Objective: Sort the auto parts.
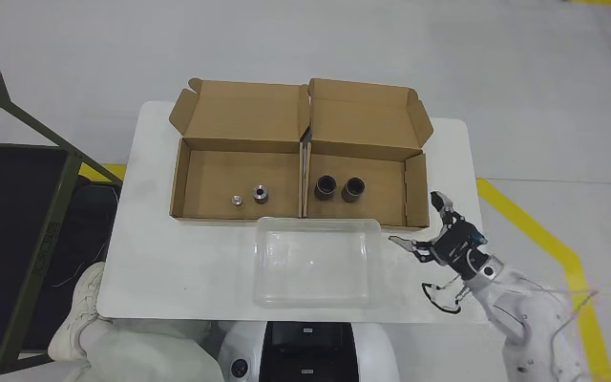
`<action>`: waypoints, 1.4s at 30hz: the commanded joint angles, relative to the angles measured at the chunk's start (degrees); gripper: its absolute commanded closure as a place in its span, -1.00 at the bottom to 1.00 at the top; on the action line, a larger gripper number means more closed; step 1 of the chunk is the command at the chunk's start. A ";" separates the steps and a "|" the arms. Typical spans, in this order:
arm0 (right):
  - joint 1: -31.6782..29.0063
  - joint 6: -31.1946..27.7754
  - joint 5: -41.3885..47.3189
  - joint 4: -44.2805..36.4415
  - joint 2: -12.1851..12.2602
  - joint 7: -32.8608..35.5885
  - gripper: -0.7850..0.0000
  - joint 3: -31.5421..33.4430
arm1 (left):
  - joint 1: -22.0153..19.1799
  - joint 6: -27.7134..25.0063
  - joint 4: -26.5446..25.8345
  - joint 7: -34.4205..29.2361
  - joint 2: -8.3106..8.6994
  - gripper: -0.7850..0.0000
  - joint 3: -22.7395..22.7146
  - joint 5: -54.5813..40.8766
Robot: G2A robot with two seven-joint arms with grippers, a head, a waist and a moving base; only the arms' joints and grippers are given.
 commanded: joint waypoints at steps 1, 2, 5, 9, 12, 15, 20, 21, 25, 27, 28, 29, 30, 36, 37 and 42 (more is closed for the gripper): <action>-1.51 0.24 0.37 -0.26 0.17 -0.67 -1.00 1.75 | 0.00 0.00 0.00 0.00 0.00 -1.00 0.00 0.00; -2.20 0.34 0.62 -0.37 0.25 -1.10 -1.00 2.48 | 0.00 0.00 0.00 0.00 0.00 -1.00 0.00 0.00; -3.83 0.62 0.94 -0.74 0.46 -2.34 -1.00 4.31 | 0.00 0.00 0.00 0.00 0.00 -1.00 0.00 0.00; -5.20 1.78 1.02 -1.23 0.66 -3.81 -1.00 5.96 | 0.00 0.00 0.00 0.00 0.00 -1.00 0.00 0.00; -6.07 3.24 1.14 -1.39 0.73 -4.50 -1.00 6.80 | 0.00 0.00 0.00 0.00 0.00 -1.00 0.00 0.00; -6.74 4.35 1.62 -1.08 0.75 -5.17 -1.00 7.31 | 0.00 0.00 0.00 0.00 0.00 -1.00 0.00 0.00; -6.75 4.38 1.64 -1.07 0.75 -5.19 -1.00 7.32 | 0.00 0.00 0.00 0.00 0.00 -1.00 0.00 0.00; -6.74 4.36 1.64 -1.08 0.75 -5.18 -1.00 7.31 | 0.00 0.00 0.00 0.00 0.00 -1.00 0.00 0.00; -6.74 4.36 1.63 -1.08 0.75 -5.17 -1.00 7.31 | 0.00 0.00 0.00 0.00 0.00 -1.00 0.00 0.00; -6.74 4.36 1.62 -1.08 0.75 -5.17 -1.00 7.31 | 0.00 0.00 0.00 0.00 0.00 -1.00 0.00 0.00; -6.74 4.36 1.62 -1.08 0.75 -5.17 -1.00 7.31 | 0.00 0.00 0.00 0.00 0.00 -1.00 0.00 0.00; -6.74 4.36 1.62 -1.08 0.75 -5.17 -1.00 7.31 | 0.00 0.00 0.00 0.00 0.00 -1.00 0.00 0.00; -6.74 4.36 1.62 -1.08 0.75 -5.17 -1.00 7.31 | 0.00 0.00 0.00 0.00 0.00 -1.00 0.00 0.00; -6.74 4.36 1.62 -1.08 0.75 -5.17 -1.00 7.31 | 0.00 0.00 0.00 0.00 0.00 -1.00 0.00 0.00; -6.74 4.36 1.62 -1.08 0.75 -5.17 -1.00 7.31 | 0.00 0.00 0.00 0.00 0.00 -1.00 0.00 0.00; -6.74 4.36 1.62 -1.08 0.75 -5.17 -1.00 7.31 | 0.00 0.00 0.00 0.00 0.00 -1.00 0.00 0.00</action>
